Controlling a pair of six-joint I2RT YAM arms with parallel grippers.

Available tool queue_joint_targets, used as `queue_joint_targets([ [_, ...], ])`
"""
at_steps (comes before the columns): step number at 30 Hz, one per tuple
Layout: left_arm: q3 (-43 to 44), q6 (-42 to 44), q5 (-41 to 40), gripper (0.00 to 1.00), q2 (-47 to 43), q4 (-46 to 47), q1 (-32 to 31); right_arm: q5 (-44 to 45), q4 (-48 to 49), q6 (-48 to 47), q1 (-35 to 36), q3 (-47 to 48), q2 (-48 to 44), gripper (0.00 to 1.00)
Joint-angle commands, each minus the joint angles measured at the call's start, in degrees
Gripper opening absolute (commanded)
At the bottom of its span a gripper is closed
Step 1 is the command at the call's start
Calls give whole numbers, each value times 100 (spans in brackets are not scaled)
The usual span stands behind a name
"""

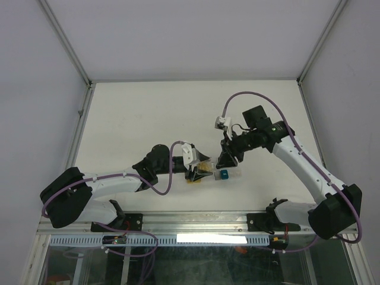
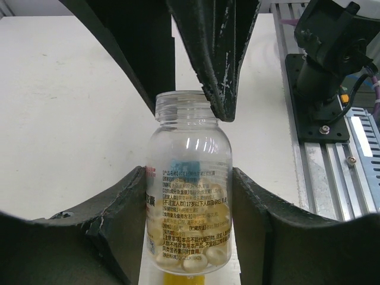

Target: Sort the pills into containers

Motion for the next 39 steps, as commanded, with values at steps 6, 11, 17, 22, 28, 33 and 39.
queue_joint_targets([
  [6, 107, -115, 132, 0, -88, 118, 83, -661, -144, -5835, 112, 40, -712, 16],
  [11, 153, -105, 176, 0, -32, 59, 98, -576, -725, -7458, 109, 155, -568, 17],
  [17, 232, -119, 246, 0, 120, 90, 108, -524, -461, -7660, 116, 31, -714, 18],
  [22, 243, -161, 284, 0, 208, 148, 109, -574, -464, -7614, 114, -91, -759, 21],
  [28, 261, -166, 303, 0, 232, 147, 109, -657, -468, -7412, 111, -80, -829, 44],
  [33, 222, -174, 282, 0, 222, 178, 118, -665, -289, -6805, 116, -202, -993, 65],
  [39, 189, -175, 269, 0, 174, 183, 127, -434, -169, -5851, 104, -280, -1276, 81],
])
